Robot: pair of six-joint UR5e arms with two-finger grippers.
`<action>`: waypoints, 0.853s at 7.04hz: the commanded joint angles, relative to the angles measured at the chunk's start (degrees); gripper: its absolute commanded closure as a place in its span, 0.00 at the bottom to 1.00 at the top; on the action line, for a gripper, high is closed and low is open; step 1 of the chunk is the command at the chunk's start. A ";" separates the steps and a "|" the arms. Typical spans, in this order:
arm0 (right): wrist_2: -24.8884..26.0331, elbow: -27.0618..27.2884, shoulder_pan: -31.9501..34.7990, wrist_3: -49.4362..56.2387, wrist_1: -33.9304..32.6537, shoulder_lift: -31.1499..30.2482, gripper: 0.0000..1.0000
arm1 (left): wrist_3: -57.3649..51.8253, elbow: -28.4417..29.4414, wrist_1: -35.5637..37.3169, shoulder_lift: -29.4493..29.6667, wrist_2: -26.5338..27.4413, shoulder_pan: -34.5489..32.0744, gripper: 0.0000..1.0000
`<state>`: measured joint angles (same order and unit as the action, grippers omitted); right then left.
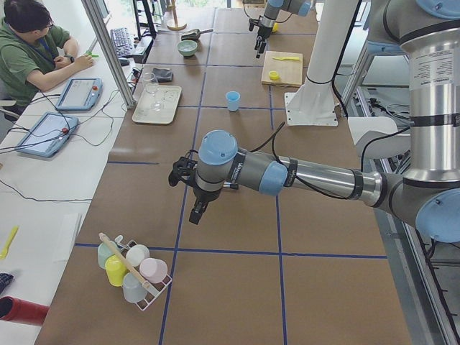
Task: Squeeze lemon into cup
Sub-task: 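Move the right gripper down to the lemon slice on the cutting board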
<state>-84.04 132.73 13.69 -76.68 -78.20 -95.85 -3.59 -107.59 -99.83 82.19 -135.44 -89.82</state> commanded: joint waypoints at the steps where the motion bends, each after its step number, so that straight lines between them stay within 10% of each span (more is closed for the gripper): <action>1: 5.46 -1.77 -6.55 -5.65 -5.73 7.78 0.00 | 0.08 0.01 -0.01 -0.01 0.00 0.00 0.00; 6: 7.76 -4.93 -10.17 -9.36 2.58 -0.27 0.01 | -0.01 0.10 -0.10 -0.01 0.09 0.09 0.00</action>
<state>-76.34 128.67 3.58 -85.95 -79.41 -92.91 -3.58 -107.52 -99.90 82.19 -135.38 -89.76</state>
